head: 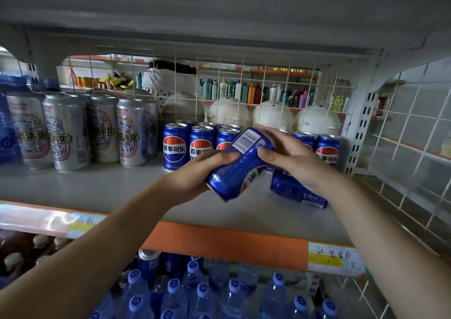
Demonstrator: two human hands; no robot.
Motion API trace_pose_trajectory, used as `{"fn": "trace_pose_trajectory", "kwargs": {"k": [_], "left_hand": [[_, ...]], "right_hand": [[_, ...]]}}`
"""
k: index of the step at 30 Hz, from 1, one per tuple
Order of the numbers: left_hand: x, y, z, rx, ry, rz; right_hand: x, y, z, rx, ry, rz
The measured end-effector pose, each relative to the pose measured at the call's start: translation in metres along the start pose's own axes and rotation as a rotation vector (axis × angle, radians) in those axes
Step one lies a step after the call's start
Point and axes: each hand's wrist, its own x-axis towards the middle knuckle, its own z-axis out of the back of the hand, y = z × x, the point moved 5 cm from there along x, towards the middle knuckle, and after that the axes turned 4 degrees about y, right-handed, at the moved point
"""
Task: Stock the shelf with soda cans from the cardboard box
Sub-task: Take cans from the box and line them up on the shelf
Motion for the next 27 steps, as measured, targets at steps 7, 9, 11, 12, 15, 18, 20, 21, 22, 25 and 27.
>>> {"fn": "trace_pose_trajectory", "kwargs": {"k": [7,9,11,12,15,18,20,21,22,25,27], "left_hand": [[-0.005,0.001,-0.012,-0.112,0.049,-0.021],[-0.006,0.001,-0.012,-0.076,-0.004,-0.021],[-0.008,0.002,-0.007,-0.007,-0.070,-0.015],[-0.010,0.002,-0.005,0.034,-0.080,-0.017],[-0.015,0.002,0.000,0.076,-0.147,-0.087],[-0.015,-0.003,0.001,0.040,-0.218,-0.207],[-0.013,-0.006,-0.002,0.065,-0.247,-0.254],[-0.013,-0.007,-0.002,0.075,-0.276,-0.268],[-0.012,-0.008,-0.001,0.080,-0.311,-0.283],[-0.015,-0.018,-0.002,0.104,-0.372,-0.351],[-0.016,-0.024,-0.001,0.120,-0.367,-0.365]], "right_hand": [[0.005,0.003,-0.007,0.172,-0.165,0.057],[0.004,0.006,-0.005,0.145,-0.213,0.049],[0.002,0.008,-0.002,0.129,-0.273,0.036],[0.001,0.008,0.000,0.127,-0.310,0.024],[-0.002,0.006,0.004,0.171,-0.408,-0.026],[-0.006,0.002,0.001,0.274,-0.467,-0.076],[-0.008,-0.002,-0.004,0.370,-0.499,-0.116],[-0.009,-0.004,-0.006,0.422,-0.516,-0.138],[-0.009,-0.006,-0.008,0.474,-0.528,-0.154],[-0.010,-0.005,-0.012,0.544,-0.487,-0.161],[-0.011,-0.003,-0.013,0.467,-0.422,-0.159]]}}
